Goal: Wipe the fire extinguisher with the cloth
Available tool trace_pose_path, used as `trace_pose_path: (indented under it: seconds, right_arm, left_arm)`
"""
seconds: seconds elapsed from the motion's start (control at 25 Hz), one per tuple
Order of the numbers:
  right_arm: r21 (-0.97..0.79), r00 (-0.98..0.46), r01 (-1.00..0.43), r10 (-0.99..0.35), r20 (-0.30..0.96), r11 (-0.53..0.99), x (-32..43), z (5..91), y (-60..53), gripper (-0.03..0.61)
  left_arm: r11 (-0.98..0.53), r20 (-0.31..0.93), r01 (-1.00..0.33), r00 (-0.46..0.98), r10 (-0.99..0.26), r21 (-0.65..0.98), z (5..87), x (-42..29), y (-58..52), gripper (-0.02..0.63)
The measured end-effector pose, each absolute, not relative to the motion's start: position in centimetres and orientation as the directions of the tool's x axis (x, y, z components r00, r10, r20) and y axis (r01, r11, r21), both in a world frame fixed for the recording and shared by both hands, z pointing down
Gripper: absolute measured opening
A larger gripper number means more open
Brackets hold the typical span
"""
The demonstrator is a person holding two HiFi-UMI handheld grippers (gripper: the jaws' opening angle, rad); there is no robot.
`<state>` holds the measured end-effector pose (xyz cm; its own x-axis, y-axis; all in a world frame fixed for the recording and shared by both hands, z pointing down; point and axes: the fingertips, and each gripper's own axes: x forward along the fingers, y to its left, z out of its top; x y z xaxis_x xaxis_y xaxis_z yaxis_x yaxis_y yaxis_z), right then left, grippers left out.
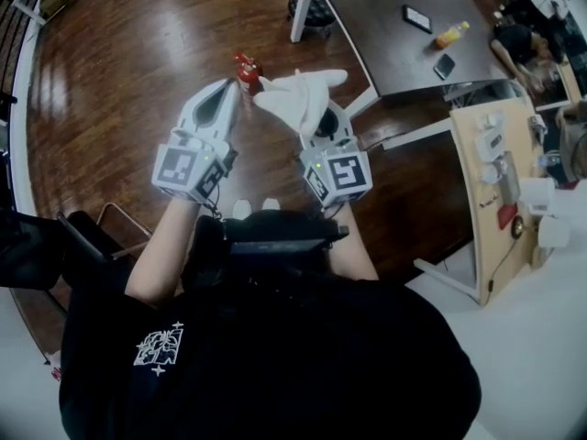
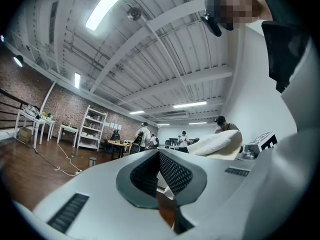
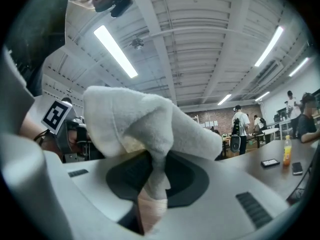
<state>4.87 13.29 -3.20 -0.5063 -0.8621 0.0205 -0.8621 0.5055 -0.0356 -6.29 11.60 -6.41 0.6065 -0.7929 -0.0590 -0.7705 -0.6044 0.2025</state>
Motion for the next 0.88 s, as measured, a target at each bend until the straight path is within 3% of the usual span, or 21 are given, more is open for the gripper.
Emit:
trace_pose_path:
  seconds: [0.88]
  right_arm:
    - [-0.011, -0.485, -0.875, -0.874, 0.040, 0.485, 4.06, -3.20, 13.65, 0.095]
  left_arm:
    - [-0.632, -0.058, -0.742, 0.637, -0.769, 0.222, -5.96, -6.42, 11.71, 0.003]
